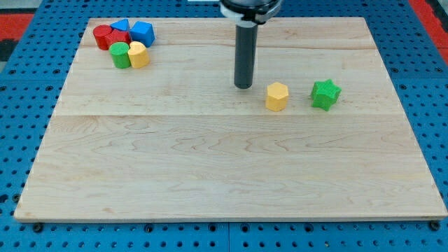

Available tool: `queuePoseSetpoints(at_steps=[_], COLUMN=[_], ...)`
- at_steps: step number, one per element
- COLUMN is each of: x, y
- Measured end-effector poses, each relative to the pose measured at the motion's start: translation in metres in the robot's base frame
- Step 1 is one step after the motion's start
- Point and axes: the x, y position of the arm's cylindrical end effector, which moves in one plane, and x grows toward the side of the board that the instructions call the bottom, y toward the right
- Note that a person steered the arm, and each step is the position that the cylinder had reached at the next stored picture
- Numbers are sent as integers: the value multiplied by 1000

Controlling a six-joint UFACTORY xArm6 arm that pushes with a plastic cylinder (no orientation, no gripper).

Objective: Slightly move the yellow hexagon towards green star

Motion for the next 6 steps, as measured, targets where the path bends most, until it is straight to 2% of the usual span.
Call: queuePoseSetpoints(at_steps=[1, 2, 3, 4, 6], x=[4, 4, 49, 65, 58], y=[46, 41, 14, 59, 73])
